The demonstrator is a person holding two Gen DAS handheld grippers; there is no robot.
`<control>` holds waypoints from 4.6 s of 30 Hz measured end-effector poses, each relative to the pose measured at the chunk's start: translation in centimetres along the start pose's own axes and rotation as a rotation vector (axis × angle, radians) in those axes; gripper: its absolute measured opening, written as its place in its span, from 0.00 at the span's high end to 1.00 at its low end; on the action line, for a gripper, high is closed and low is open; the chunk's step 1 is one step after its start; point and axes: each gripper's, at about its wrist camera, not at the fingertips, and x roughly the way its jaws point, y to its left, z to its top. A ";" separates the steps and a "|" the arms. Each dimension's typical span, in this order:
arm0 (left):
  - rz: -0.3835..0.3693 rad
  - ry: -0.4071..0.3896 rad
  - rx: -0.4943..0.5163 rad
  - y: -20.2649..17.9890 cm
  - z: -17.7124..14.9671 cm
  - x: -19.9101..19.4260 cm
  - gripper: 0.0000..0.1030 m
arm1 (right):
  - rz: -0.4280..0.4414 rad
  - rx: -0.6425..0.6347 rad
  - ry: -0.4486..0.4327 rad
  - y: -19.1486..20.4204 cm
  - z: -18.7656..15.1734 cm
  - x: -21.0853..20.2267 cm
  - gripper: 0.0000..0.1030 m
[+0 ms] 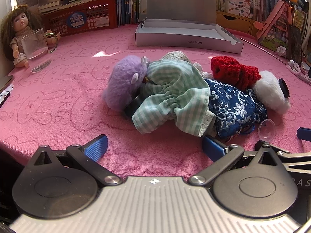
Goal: Organize objects
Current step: 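Move left tool to green gingham cloth while right tool approaches clear plastic dome, then close left tool on gingham cloth while right tool closes on clear dome, then carry gingham cloth with left tool while right tool carries dome into white box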
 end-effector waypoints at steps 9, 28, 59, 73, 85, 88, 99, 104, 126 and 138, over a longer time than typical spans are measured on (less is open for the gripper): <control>-0.010 -0.063 0.011 0.1 -0.8 -0.2 0.00 | 0.010 -0.004 -0.024 -0.1 -0.4 0.0 0.00; -0.090 -0.239 0.075 -0.1 0.0 -3.0 0.23 | 0.031 -0.020 -0.088 0.2 -0.5 -1.2 0.27; -0.162 -0.259 0.068 -0.4 2.4 1.4 0.39 | 0.106 -0.004 -0.099 0.2 -0.1 -0.7 0.61; -0.238 -0.276 -0.026 1.3 4.2 0.6 0.60 | 0.117 -0.003 -0.139 0.2 0.3 -1.2 0.69; -0.211 -0.251 -0.018 1.8 4.9 1.2 0.48 | 0.111 0.015 -0.132 -0.4 0.6 -0.9 0.69; -0.205 -0.260 0.009 1.5 4.5 1.0 0.42 | 0.111 0.020 -0.129 -0.5 0.5 -0.9 0.68; -0.191 -0.257 0.043 0.7 2.5 0.9 0.27 | 0.110 0.035 -0.121 -0.7 0.2 -0.8 0.68; -0.209 -0.282 0.020 0.9 3.0 -0.1 0.61 | 0.107 0.042 -0.119 -0.8 0.1 -0.9 0.68; -0.300 -0.324 -0.114 4.6 11.3 -1.1 0.70 | 0.096 0.046 -0.230 -2.2 3.4 -2.9 0.69; -0.309 -0.320 -0.104 4.4 13.6 0.2 0.70 | 0.069 0.044 -0.246 -3.8 6.8 -1.5 0.69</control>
